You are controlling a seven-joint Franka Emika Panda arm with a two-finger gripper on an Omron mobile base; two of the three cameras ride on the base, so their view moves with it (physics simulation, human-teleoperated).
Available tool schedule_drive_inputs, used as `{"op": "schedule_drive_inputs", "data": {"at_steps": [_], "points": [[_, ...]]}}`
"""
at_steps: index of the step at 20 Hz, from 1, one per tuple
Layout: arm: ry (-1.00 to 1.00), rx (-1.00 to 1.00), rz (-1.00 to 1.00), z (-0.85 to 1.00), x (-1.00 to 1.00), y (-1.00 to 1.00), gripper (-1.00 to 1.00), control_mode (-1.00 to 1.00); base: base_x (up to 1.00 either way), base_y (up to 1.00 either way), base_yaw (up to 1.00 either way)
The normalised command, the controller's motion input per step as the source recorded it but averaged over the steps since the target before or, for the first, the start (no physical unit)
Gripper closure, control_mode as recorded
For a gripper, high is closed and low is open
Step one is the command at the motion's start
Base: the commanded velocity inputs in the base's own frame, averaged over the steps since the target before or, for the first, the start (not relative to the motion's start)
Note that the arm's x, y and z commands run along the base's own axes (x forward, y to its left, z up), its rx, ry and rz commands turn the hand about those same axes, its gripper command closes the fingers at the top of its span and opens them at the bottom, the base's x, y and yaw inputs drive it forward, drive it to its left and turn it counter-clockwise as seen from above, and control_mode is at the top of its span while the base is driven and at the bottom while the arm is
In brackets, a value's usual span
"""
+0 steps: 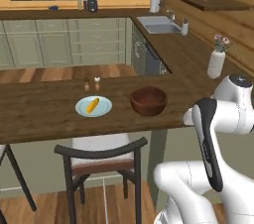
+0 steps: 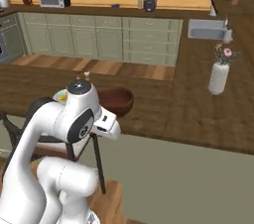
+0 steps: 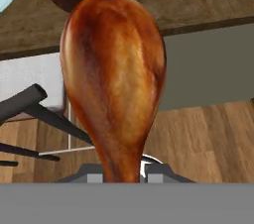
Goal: Pick the chicken drumstick and corn from their plates and place them in the bowl. Then put the bowl in the fridge.
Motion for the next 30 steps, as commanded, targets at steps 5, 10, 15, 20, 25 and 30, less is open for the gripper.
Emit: {"op": "schedule_drive_inputs", "data": {"at_steps": [5,10,15,20,25,30], "points": [[0.00,0.00,0.00,0.00,0.00,0.00,1.00,1.00,0.80,-0.63,0.25],[0.00,0.00,0.00,0.00,0.00,0.00,1.00,1.00,0.83,-0.64,0.39],[0.00,0.00,0.00,0.00,0.00,0.00,1.00,1.00,0.74,-0.74,0.53],[0.00,0.00,0.00,0.00,0.00,0.00,1.00,1.00,0.56,-0.53,0.28],[0.06,0.02,0.09,0.00,0.80,-0.12,1.00,-1.00,0.20,-0.04,0.02],[0.08,0.10,0.07,0.10,1.00,-0.45,1.00,-1.00,0.00,0.00,0.00]]}}
